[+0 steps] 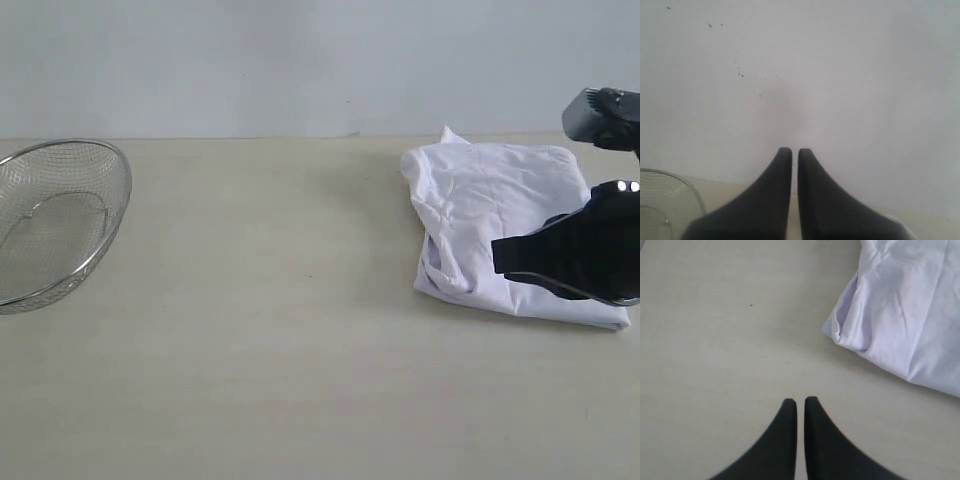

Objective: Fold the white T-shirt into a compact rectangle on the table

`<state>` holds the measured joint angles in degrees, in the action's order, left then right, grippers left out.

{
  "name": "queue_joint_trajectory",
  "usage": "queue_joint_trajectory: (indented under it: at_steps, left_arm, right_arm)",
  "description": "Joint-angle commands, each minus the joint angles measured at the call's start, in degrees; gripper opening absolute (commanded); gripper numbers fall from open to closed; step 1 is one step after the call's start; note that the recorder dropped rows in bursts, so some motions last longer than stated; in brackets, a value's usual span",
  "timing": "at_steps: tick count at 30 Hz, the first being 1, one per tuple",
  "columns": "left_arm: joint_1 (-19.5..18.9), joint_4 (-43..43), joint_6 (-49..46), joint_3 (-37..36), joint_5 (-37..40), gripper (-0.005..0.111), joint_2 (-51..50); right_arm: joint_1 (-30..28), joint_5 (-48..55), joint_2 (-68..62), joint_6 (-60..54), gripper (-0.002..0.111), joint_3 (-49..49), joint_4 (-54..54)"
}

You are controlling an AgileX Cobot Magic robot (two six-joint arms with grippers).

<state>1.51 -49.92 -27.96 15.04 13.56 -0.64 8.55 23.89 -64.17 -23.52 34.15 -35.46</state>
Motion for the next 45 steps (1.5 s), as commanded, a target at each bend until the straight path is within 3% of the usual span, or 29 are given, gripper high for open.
queue_joint_trajectory:
  at_steps: [1, 11, 20, 23, 27, 38, 45]
  left_arm:
    - [-0.32, -0.37, -1.64, -3.92, -2.13, 0.005, 0.64]
    - [-0.32, -0.08, -12.53, -12.31, -16.78, 0.005, 0.64]
    - [-0.32, 0.53, -12.80, -12.59, -19.99, 0.005, 0.64]
    - [-0.32, 10.56, -8.57, -13.74, -19.38, 0.005, 0.64]
    - [-0.32, 37.33, 16.34, -15.04, -19.61, 0.005, 0.64]
    - [-0.32, 39.95, 19.91, -15.04, 4.23, 0.005, 0.64]
    - [-0.32, 39.95, 19.91, -15.04, 3.81, 0.005, 0.64]
  right_arm:
    - [0.03, -0.61, 0.37, -0.63, 0.001, -0.18, -0.10]
    - [0.03, -1.81, 0.37, -0.63, 0.001, -0.18, -0.26]
    - [0.03, -1.81, 0.37, -0.63, 0.001, -0.18, -0.26]
    - [0.03, -1.81, 0.37, -0.63, 0.001, -0.18, -0.26]
    - [0.03, -1.81, 0.37, -0.63, 0.001, -0.18, -0.26]
    - [0.03, -1.81, 0.37, -0.63, 0.001, -0.18, -0.26]
    - [0.03, -1.81, 0.37, -0.63, 0.001, -0.18, -0.26]
